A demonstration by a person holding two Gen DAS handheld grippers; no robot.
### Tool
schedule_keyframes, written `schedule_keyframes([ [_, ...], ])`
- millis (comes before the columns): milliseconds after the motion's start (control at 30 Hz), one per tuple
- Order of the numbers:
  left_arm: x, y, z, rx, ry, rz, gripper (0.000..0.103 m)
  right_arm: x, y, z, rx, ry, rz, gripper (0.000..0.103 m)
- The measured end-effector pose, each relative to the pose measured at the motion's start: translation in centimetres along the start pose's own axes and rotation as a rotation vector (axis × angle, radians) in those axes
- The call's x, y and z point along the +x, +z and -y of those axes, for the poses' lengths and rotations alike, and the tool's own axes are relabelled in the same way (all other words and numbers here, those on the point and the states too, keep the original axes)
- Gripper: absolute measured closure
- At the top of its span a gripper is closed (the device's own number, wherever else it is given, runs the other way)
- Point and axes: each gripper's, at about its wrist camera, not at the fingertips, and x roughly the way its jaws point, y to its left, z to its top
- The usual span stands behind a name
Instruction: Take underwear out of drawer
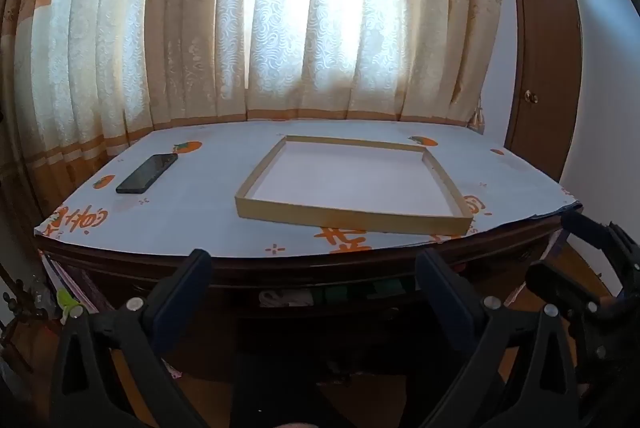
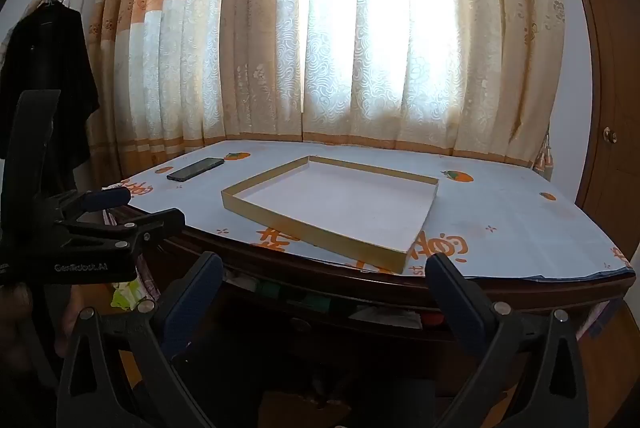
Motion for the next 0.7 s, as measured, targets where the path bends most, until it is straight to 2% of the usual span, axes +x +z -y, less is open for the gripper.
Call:
schedule_keyframes([
  [200, -0.3, -0.2, 0.1, -0.011, 0.010, 0.021, 0.000, 0.0, -0.1, 0.0, 0.001, 0.002, 0.003, 0.001],
  [300, 0.5, 0.0, 0.3, -0.017, -0.013, 0.004, 0.000, 0.2, -0.2, 0.4, -0.001, 0.004, 0.004, 0.000],
  [433, 1.0, -0.2, 0.6, -0.012, -0.005, 0.002, 0.000, 0.1, -0.4, 0.3, -0.004, 0.003, 0.003, 0.001],
  [700, 0.0, 0.0, 0.1, -0.013, -0.011, 0.004, 0.000, 0.1, -0.4, 0.3, -0.006, 0.001, -0.002, 0.001],
])
